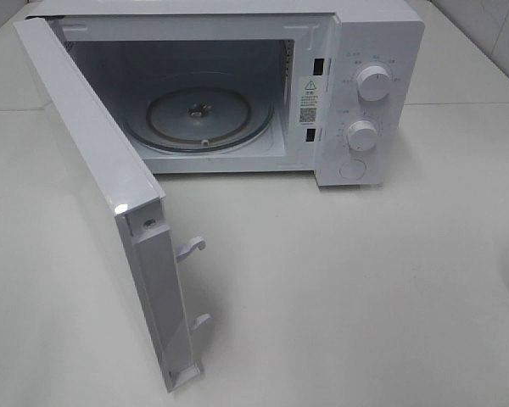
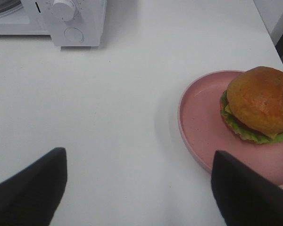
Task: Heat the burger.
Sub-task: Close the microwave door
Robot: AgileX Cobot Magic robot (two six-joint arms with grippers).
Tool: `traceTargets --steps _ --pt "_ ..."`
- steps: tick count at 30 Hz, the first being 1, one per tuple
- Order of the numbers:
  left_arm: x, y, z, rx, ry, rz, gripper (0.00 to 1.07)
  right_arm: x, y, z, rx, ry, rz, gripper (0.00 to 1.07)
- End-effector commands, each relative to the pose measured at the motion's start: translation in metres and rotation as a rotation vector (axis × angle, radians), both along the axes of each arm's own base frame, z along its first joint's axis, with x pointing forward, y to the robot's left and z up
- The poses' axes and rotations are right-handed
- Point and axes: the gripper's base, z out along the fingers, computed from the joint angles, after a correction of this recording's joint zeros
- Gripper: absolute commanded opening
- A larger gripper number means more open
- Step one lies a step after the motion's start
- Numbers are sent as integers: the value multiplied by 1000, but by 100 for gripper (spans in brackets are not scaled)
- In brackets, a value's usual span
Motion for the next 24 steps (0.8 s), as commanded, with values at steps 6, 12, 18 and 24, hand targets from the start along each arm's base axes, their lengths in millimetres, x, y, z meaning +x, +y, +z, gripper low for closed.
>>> traceTargets --steps 6,12,18,24 --pt "-2 0 1 -6 -32 -2 103 -17 -1 -5 3 -84 -6 101" --pt "-2 0 1 -6 -32 -2 103 -28 0 -5 0 -156 16 101" --pt "-2 0 1 -6 -32 -3 103 -34 0 -6 3 -195 17 101" --pt "-2 0 1 -6 -29 -3 103 -34 0 -6 2 -196 16 101"
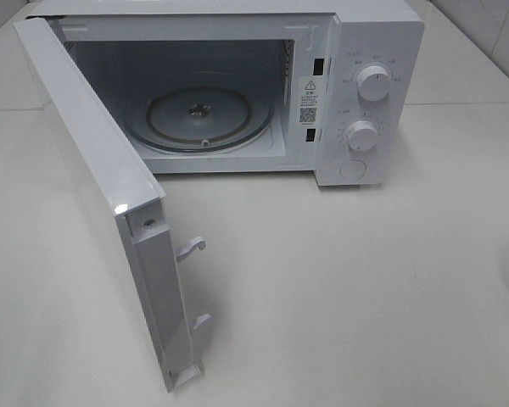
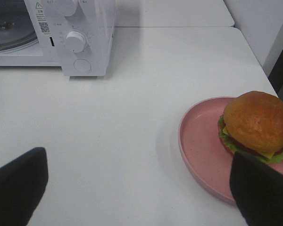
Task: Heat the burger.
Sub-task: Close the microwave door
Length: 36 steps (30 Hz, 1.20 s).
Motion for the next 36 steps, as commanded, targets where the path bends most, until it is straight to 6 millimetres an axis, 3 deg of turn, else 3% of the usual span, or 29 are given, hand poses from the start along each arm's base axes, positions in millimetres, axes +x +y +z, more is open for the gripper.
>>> traceTargets --steps 1,12,17,21,26,36 --pt "-2 0 1 -6 -29 -3 103 -4 0 -1 -8 -34 6 101" --pt "-2 0 1 -6 -29 -3 103 -4 0 -1 -8 -34 6 95" --pt "-2 0 1 -6 -29 -3 103 -4 0 -1 -8 -34 6 84" --pt "-2 0 1 -6 -29 -3 103 -4 0 -1 -8 -33 6 67" --pt "-2 0 1 -6 -29 -3 103 -4 0 -1 -8 -33 6 53" --pt "-2 0 1 -6 -29 -3 103 -4 0 -1 -8 -33 6 45"
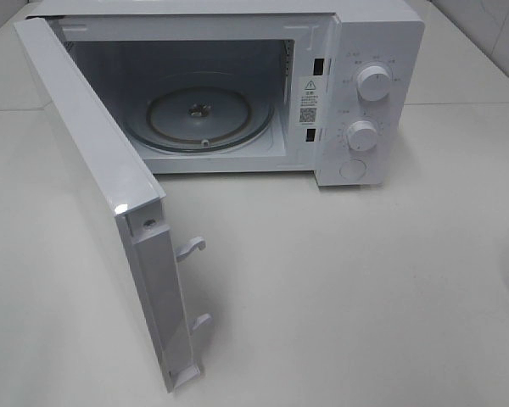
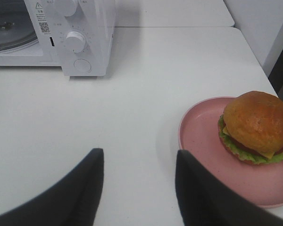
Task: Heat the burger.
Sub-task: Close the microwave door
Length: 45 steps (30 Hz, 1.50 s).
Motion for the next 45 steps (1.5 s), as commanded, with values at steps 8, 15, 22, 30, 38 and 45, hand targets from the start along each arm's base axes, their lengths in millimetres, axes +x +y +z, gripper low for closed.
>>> traceTargets --steps 8,15,22,30,38,45 --pt "-2 0 1 -6 -29 -3 103 -4 0 -1 -9 -33 5 45" --pt "-2 0 1 -6 -29 -3 103 -4 0 -1 -9 -33 5 45" --pt "-2 0 1 -5 -29 2 103 -4 0 -1 -9 -33 5 45" --pt "10 -4 22 -52 -53 -19 103 -4 0 -1 -9 -33 5 45" --pt "62 -2 32 -34 -177 14 103 -4 0 -1 -9 -33 5 45" --pt "101 0 -2 -37 -305 39 100 -4 0 -1 -9 -33 5 45"
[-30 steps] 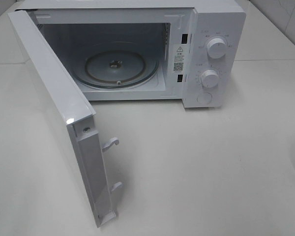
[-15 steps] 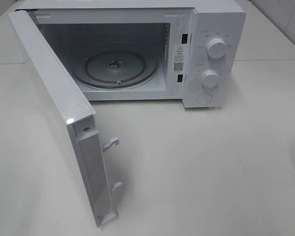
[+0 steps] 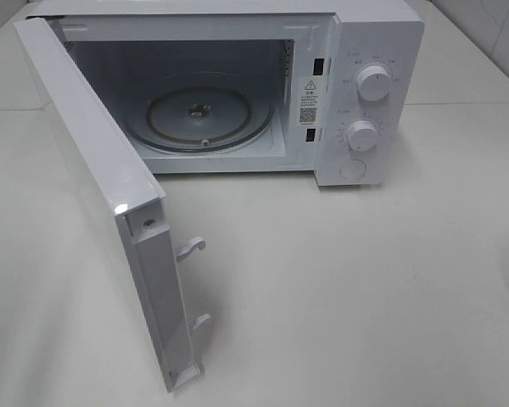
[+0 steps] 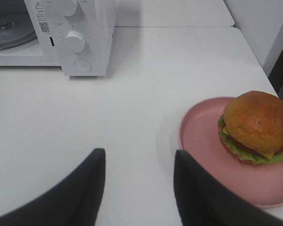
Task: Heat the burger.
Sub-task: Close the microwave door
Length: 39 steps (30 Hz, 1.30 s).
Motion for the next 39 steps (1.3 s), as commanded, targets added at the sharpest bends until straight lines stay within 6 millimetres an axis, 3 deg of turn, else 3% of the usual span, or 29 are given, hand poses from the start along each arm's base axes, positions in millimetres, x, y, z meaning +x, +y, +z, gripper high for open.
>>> traceTargets --steps 1,5,9,10,11,12,13,14,15,16,17,18,30,39 --pt "14 0 -12 -11 -100 12 100 -4 0 -1 -9 -34 6 45" --pt "24 1 -23 -12 -166 21 100 -4 0 -1 -9 -34 6 45" --pt "35 1 -31 -20 -199 28 91 -4 0 -1 -9 -34 6 45" --pt "39 1 -32 -19 -200 27 85 -4 0 -1 -9 -34 6 45" --pt "46 0 -36 -3 -189 19 65 -4 0 -1 -9 -34 6 45" --pt "46 0 -36 -3 -189 19 65 -4 0 -1 -9 -34 6 45" --pt "52 0 -40 -13 -167 16 43 -4 0 -1 -9 -34 6 45" --pt "55 -1 -42 -28 -158 17 31 -4 0 -1 -9 -34 6 45" --pt "55 -1 -42 -28 -158 17 31 -4 0 -1 -9 -34 6 45" --pt "62 -1 -46 -59 -138 22 10 -4 0 -1 -9 -34 6 45" --pt "62 -1 -46 -59 -138 22 10 -4 0 -1 -9 -34 6 45" --pt "65 -1 -49 -67 -131 23 0 -4 0 -1 -9 -34 6 45" --pt "105 -16 -82 -57 -71 -128 1 -4 0 -1 -9 -34 6 45" --pt "139 -30 -92 -33 -2 -291 1 -4 0 -1 -9 -34 6 45"
